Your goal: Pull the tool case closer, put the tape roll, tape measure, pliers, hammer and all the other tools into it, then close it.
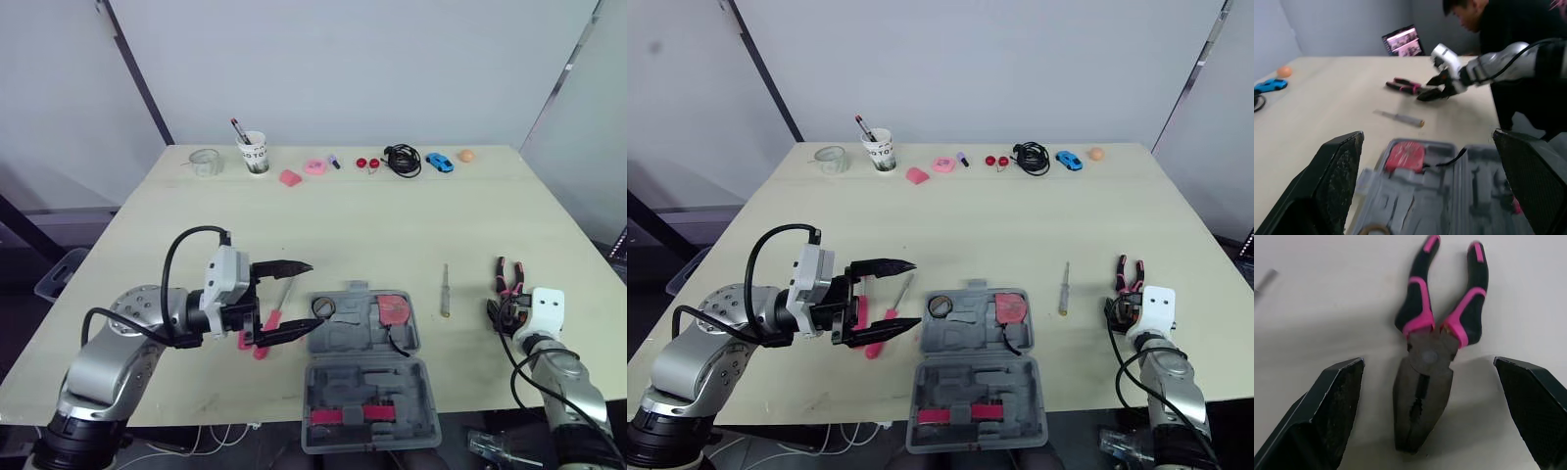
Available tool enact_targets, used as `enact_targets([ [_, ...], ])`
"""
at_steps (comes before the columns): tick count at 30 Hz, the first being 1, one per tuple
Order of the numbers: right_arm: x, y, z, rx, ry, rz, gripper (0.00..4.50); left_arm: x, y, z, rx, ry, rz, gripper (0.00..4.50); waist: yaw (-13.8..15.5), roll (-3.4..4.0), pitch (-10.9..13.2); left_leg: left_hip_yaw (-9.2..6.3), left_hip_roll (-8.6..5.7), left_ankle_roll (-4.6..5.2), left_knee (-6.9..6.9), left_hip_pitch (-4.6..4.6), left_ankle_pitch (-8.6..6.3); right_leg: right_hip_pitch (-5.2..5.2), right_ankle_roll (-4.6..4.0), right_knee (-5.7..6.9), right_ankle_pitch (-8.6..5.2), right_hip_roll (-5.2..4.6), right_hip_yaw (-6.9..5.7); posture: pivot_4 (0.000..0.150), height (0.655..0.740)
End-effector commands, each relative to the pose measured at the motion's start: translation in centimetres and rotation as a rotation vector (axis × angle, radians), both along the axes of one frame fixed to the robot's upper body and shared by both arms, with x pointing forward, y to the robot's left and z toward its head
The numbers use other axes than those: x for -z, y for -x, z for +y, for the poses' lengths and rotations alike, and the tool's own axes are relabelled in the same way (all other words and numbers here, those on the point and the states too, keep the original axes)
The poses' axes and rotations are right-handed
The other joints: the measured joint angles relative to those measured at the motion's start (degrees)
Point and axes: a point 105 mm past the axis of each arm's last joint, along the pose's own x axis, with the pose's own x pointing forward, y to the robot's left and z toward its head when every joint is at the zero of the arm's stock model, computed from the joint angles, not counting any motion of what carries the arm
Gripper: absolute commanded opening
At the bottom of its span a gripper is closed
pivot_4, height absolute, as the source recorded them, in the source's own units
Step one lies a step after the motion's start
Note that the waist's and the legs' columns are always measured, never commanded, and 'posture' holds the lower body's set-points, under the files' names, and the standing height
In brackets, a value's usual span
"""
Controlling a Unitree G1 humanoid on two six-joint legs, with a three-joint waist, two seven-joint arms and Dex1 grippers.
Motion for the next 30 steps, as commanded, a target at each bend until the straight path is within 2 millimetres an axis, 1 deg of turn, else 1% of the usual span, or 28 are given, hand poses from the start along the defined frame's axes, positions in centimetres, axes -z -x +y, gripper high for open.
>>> enact_targets([
  [1,-0.3,-0.7,-0.4,0.02,0.003,-0.02,4.47,-1.0,0.7,-1.0,0.042,-0.002,-0.022,4.5,-0.08,0.0,0.0,0.0,0.01,0.0,0.0,0.01,0.0,0.01,0.0,0.0,0.0,0.13,0.14,0.15,0.74],
  [5,0.0,-1.1,-0.7,0.045,0.015,-0.013,4.47,-1.0,0.7,-1.0,0.046,-0.014,-0.026,4.5,-0.11,-0.01,-0.01,0.01,0.03,0.0,0.01,0.11,0.0,0.07,-0.01,0.04,0.0,0.26,0.29,0.15,0.74],
  [6,0.0,-1.1,-0.8,0.048,0.019,-0.017,3.95,-1.1,0.7,-1.0,0.044,-0.012,-0.029,4.5,-0.1,-0.01,-0.01,0.01,0.03,0.0,0.01,0.11,0.0,0.07,-0.04,0.04,-0.02,0.26,0.3,0.15,0.74],
  [7,0.0,-1.1,-0.8,0.049,0.024,-0.016,3.66,-1.2,0.7,-1.0,0.04,-0.011,-0.033,4.5,-0.08,-0.01,-0.01,0.01,0.03,0.0,0.02,0.11,0.0,0.07,-0.09,0.04,-0.05,0.3,0.37,0.15,0.74],
  [9,0.2,-1.0,-0.7,0.06,0.029,-0.007,2.78,-1.1,0.6,-1.1,0.038,-0.012,-0.037,4.5,0.08,-0.01,-0.01,0.01,0.01,0.0,0.02,0.08,0.0,0.07,-0.13,0.04,-0.07,0.31,0.41,0.15,0.74],
  [10,0.3,-0.9,-0.6,0.063,0.03,-0.005,2.2,-1.1,0.7,-1.1,0.038,-0.013,-0.038,4.5,0.12,-0.02,-0.01,0.01,0.02,0.0,0.03,0.07,0.0,0.07,-0.13,0.04,-0.07,0.31,0.42,0.15,0.74],
  [12,0.5,-0.9,-0.3,0.062,0.032,-0.004,1.17,-1.1,0.7,-1.1,0.039,-0.011,-0.038,4.5,0.14,-0.03,-0.02,0.01,0.02,-0.01,0.05,0.07,0.0,0.08,-0.13,0.04,-0.07,0.31,0.43,0.15,0.74],
  [13,0.6,-0.9,-0.2,0.061,0.031,-0.004,0.96,-1.1,0.6,-1.1,0.039,-0.01,-0.039,4.5,0.14,-0.04,-0.02,0.02,0.01,-0.01,0.06,0.06,0.0,0.08,-0.13,0.04,-0.07,0.31,0.43,0.15,0.74],
  [18,0.7,-0.7,-0.1,0.068,0.029,0.002,0.98,-1.1,0.5,-1.1,0.041,-0.009,-0.04,4.5,0.11,-0.04,-0.03,0.01,0.02,-0.01,0.07,0.07,0.0,0.08,-0.13,0.05,-0.08,0.32,0.42,0.15,0.74],
  [22,0.2,-0.6,0.0,0.036,0.06,-0.01,0.98,-1.1,0.4,-1.2,0.048,-0.008,-0.04,4.5,0.14,-0.04,-0.03,0.01,0.02,-0.01,0.07,0.06,0.0,0.08,-0.13,0.06,-0.07,0.33,0.41,0.15,0.74],
  [24,-1.0,-0.7,-0.3,0.04,0.056,-0.054,0.98,-1.2,0.4,-1.2,0.052,-0.004,-0.04,4.5,0.16,-0.04,-0.03,0.01,0.02,-0.01,0.07,0.06,0.0,0.08,-0.13,0.07,-0.08,0.33,0.41,0.15,0.74],
  [26,-2.2,-0.7,-0.5,0.025,0.091,-0.084,0.98,-1.1,0.3,-1.2,0.054,-0.004,-0.041,4.5,0.14,-0.01,-0.01,0.01,0.02,-0.01,0.07,0.06,0.0,0.08,-0.13,0.07,-0.07,0.33,0.41,0.15,0.74],
  [29,-4.6,-0.7,0.1,-0.045,0.105,-0.154,0.98,-1.2,0.4,-1.1,0.054,0.004,-0.039,4.5,0.08,0.07,0.04,0.0,0.01,-0.01,0.07,0.05,0.0,0.06,-0.12,0.07,-0.07,0.33,0.45,0.15,0.74],
  [30,-5.7,-0.6,0.8,-0.117,0.128,-0.184,0.98,-1.3,0.4,-0.9,0.054,0.006,-0.037,4.5,0.07,0.07,0.04,0.0,0.01,-0.01,0.07,0.05,0.0,0.06,-0.12,0.07,-0.07,0.33,0.47,0.15,0.74],
])
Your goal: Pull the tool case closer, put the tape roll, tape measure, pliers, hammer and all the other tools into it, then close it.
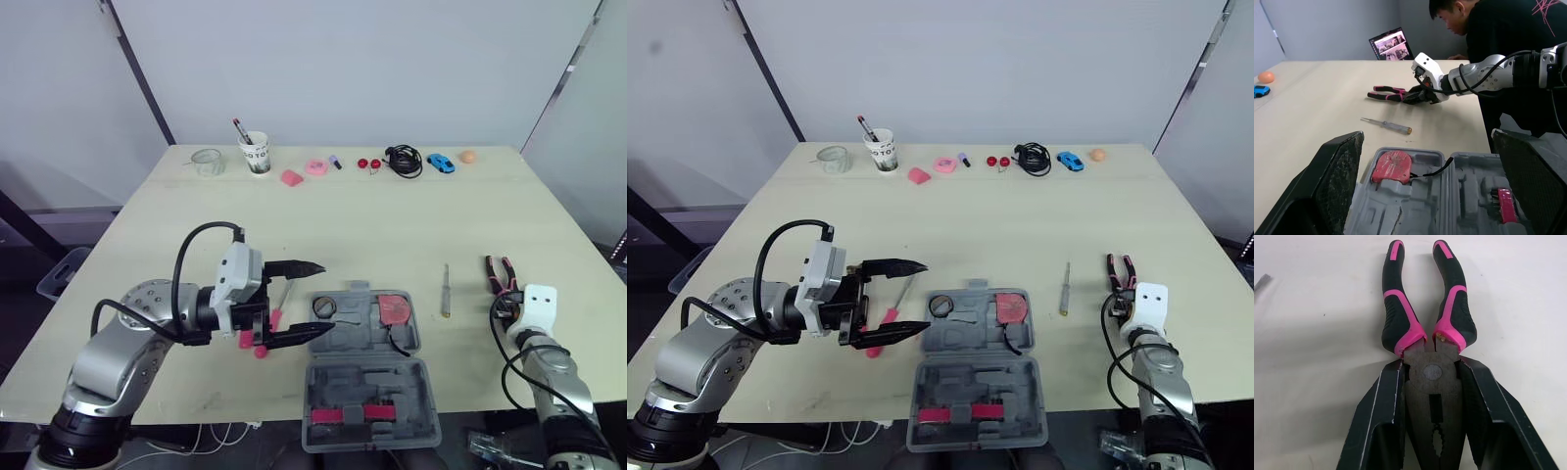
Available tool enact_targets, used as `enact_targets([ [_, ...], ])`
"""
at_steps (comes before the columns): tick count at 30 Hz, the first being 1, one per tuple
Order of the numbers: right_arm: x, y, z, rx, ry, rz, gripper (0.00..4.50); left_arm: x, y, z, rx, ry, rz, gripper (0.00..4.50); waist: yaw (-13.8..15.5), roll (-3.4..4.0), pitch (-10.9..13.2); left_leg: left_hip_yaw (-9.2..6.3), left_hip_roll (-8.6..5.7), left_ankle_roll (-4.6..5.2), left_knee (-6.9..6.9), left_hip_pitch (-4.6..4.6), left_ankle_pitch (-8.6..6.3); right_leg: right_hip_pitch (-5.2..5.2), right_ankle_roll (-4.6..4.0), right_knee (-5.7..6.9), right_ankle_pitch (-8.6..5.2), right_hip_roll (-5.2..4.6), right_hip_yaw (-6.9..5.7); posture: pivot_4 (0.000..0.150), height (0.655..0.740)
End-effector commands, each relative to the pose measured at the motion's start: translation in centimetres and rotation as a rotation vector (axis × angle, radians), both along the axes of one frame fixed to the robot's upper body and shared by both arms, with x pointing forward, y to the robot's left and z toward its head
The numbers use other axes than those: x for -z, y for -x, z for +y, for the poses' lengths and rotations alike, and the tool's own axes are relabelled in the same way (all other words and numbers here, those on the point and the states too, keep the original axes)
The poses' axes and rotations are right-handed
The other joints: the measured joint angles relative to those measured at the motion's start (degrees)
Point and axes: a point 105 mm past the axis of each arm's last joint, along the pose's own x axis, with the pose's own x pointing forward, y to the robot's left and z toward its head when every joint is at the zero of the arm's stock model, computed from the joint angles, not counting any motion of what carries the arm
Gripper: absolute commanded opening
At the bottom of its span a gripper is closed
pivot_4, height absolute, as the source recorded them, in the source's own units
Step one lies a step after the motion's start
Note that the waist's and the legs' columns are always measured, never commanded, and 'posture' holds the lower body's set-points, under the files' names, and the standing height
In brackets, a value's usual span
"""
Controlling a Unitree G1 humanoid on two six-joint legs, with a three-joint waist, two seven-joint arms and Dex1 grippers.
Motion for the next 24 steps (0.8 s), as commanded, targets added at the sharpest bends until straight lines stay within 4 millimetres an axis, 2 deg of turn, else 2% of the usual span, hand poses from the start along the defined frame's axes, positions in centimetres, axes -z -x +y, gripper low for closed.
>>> enact_targets([
  [1,-5.7,-0.4,1.2,-0.17,0.079,-0.165,0.98,-0.9,0.3,0.2,0.017,0.021,-0.035,4.5,-0.02,0.06,0.03,0.0,0.0,0.0,0.0,0.0,0.0,0.0,0.01,0.0,0.01,0.0,0.01,0.15,0.74],
  [5,-7.9,0.4,3.0,-0.357,0.105,-0.207,0.98,-1.0,0.4,0.8,0.025,0.024,-0.027,4.5,-0.14,0.13,0.08,0.01,0.02,0.0,0.0,0.03,0.0,-0.01,0.13,0.01,0.07,0.06,0.03,0.15,0.74],
  [9,-9.9,2.0,6.5,-0.701,0.13,-0.186,0.98,-0.9,0.8,1.9,0.076,-0.004,-0.007,4.5,0.09,0.17,0.11,0.02,0.03,0.0,0.0,0.03,0.0,0.0,0.12,0.03,0.06,0.09,0.0,0.15,0.74],
  [12,-10.2,3.3,9.4,-0.926,0.127,-0.132,0.98,-0.7,0.8,2.8,0.098,-0.023,0.005,4.5,0.06,0.14,0.11,0.02,0.03,0.0,0.02,0.04,0.0,0.0,-0.05,0.02,-0.04,0.09,-0.01,0.15,0.74],
  [15,-10.4,4.0,11.2,-1.071,0.157,-0.093,0.98,-0.5,0.9,3.9,0.107,-0.061,0.004,4.5,0.02,0.1,0.12,0.02,0.05,0.0,0.03,0.03,0.0,0.0,-0.06,0.02,-0.05,0.11,-0.03,0.15,0.74],
  [19,-11.2,5.1,15.8,-1.364,0.231,-0.02,0.98,0.3,1.3,6.5,0.136,-0.148,0.048,4.5,-0.24,0.13,0.16,0.03,0.07,0.0,0.09,0.03,0.0,-0.03,-0.09,0.03,-0.06,0.1,-0.03,0.15,0.74],
  [24,-10.6,5.5,18.8,-1.51,0.313,0.072,0.98,0.6,1.5,7.8,0.141,-0.175,0.061,4.5,0.51,0.07,0.17,0.02,0.1,0.0,0.19,-0.16,0.0,-0.07,-0.11,0.02,-0.07,0.08,-0.29,0.15,0.74],
])
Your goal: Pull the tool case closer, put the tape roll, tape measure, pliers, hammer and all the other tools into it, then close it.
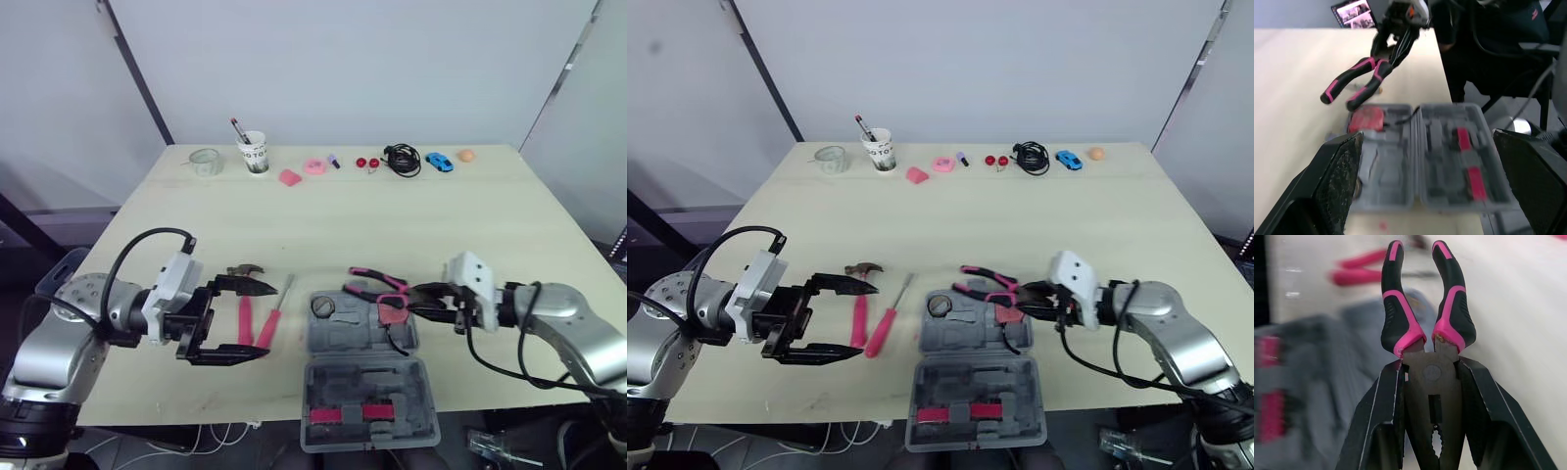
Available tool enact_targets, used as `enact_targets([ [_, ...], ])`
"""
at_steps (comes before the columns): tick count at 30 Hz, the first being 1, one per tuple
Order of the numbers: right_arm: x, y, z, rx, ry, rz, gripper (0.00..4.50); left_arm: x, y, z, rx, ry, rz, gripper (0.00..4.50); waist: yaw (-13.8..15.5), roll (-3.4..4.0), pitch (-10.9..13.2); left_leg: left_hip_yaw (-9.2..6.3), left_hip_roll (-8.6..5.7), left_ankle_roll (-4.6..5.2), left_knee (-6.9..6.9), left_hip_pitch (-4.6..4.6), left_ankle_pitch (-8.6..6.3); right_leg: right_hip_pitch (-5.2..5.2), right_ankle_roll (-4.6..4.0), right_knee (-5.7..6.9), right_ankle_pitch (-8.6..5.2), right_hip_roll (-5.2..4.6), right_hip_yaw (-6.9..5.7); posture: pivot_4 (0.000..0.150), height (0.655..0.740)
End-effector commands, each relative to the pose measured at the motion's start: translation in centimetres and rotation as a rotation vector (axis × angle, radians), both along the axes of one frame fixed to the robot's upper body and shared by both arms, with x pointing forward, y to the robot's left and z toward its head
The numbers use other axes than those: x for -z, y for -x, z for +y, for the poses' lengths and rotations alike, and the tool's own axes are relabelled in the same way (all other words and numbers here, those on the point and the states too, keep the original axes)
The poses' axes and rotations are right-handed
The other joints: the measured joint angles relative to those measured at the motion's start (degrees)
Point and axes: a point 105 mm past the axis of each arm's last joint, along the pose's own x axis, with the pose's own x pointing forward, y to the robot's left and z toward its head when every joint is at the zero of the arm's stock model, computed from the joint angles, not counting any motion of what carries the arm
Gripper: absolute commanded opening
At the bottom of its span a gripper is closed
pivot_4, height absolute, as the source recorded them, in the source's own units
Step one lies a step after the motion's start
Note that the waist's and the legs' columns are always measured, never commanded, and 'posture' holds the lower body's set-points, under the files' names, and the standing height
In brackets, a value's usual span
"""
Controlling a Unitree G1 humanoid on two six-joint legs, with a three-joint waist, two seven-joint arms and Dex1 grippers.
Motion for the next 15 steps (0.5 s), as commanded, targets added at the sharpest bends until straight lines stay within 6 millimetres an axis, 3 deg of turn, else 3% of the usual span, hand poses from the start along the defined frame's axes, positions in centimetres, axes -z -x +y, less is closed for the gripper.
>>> enact_targets([
  [1,0.3,0.3,1.7,-0.081,0.089,-0.009,0.98,-0.7,0.1,0.9,0.013,-0.027,-0.035,4.5,0.36,-0.02,0.01,-0.01,0.0,0.0,0.09,-0.08,0.0,-0.01,0.0,0.0,0.0,-0.01,-0.04,0.15,0.74],
  [11,2.4,-1.2,4.6,-0.122,0.256,-0.005,0.98,-0.2,-0.8,3.1,-0.072,-0.053,-0.033,4.5,0.25,-0.07,0.03,0.02,-0.02,0.0,0.3,-0.15,0.0,-0.06,0.0,0.18,0.0,-0.06,-0.12,0.15,0.74],
  [15,3.5,-1.4,4.5,-0.136,0.325,-0.016,0.98,0.4,-0.7,3.4,-0.081,-0.07,-0.026,4.5,0.2,-0.08,0.02,0.03,-0.03,0.0,0.31,-0.16,0.0,-0.06,0.0,0.21,0.0,-0.08,-0.12,0.15,0.74],
])
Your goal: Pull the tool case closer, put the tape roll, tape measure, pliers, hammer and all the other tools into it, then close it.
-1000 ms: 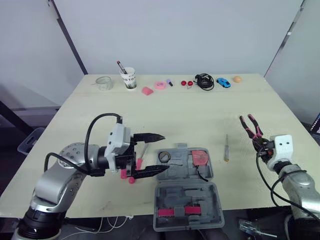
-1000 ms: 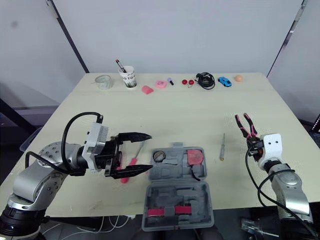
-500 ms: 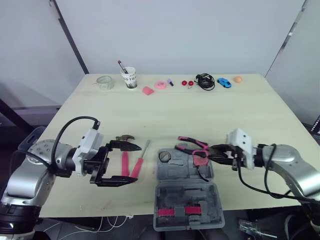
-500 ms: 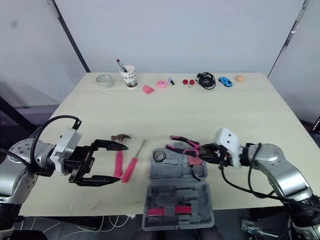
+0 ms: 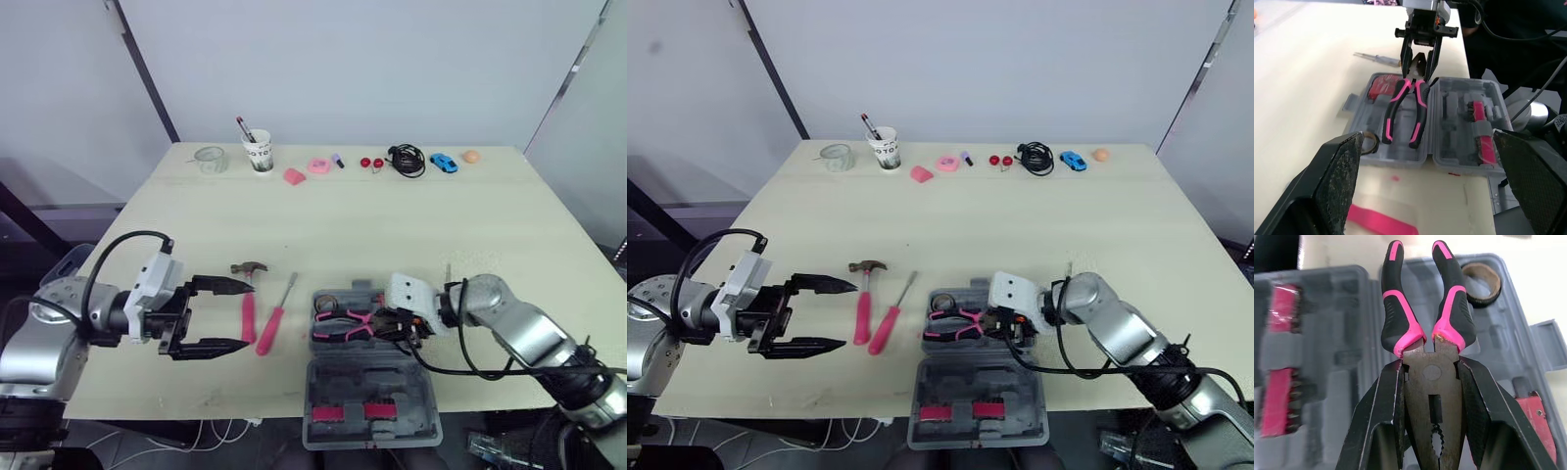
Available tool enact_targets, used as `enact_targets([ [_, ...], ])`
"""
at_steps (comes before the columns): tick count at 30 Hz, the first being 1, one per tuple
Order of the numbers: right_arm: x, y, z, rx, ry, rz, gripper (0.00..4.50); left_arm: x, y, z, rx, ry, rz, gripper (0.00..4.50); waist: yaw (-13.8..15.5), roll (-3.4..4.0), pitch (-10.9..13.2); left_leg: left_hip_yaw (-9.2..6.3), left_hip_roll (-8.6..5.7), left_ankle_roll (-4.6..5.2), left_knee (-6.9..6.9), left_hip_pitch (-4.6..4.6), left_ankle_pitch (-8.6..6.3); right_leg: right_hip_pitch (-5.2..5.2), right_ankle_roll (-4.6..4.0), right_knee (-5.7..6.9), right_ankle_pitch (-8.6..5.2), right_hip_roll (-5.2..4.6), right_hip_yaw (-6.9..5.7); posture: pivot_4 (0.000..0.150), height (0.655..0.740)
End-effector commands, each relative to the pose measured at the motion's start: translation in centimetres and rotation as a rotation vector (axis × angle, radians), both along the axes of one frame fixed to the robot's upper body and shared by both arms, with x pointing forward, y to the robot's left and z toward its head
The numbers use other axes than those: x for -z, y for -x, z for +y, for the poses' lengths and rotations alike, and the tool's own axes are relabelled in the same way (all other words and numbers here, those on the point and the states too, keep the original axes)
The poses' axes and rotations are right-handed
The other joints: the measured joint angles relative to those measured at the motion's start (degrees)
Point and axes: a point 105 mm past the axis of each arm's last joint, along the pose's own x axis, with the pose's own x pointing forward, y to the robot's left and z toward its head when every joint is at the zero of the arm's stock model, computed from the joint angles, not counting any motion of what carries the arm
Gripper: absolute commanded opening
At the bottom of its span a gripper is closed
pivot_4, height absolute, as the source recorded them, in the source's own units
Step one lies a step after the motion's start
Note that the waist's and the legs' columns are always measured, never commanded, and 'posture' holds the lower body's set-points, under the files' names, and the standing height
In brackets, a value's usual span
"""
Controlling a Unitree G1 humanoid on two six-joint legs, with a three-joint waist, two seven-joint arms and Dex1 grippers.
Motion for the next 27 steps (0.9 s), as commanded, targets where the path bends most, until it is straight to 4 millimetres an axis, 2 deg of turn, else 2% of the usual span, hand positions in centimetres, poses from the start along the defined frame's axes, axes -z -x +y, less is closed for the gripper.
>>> enact_targets([
  [1,-0.3,-0.5,0.0,-0.009,0.024,-0.048,0.98,-0.2,0.4,0.5,0.023,-0.035,-0.021,4.5,0.01,-0.02,-0.01,0.0,0.0,0.0,0.0,0.0,0.0,0.0,0.0,0.0,0.0,-0.01,0.0,0.15,0.74],
  [12,1.3,-0.5,0.2,-0.047,0.087,-0.048,0.98,-0.4,-0.1,0.5,0.007,-0.026,-0.03,4.5,-0.36,-0.05,-0.02,0.0,0.0,0.0,0.0,0.01,0.0,0.0,0.0,0.05,0.0,0.01,0.0,0.15,0.74],
  [27,2.2,-0.9,1.0,-0.059,0.092,-0.06,0.98,-0.3,-0.5,0.0,0.016,-0.02,-0.037,4.5,-0.53,-0.08,-0.03,0.0,0.0,0.0,0.0,0.07,0.0,0.0,0.01,0.13,0.0,0.02,0.0,0.15,0.74],
])
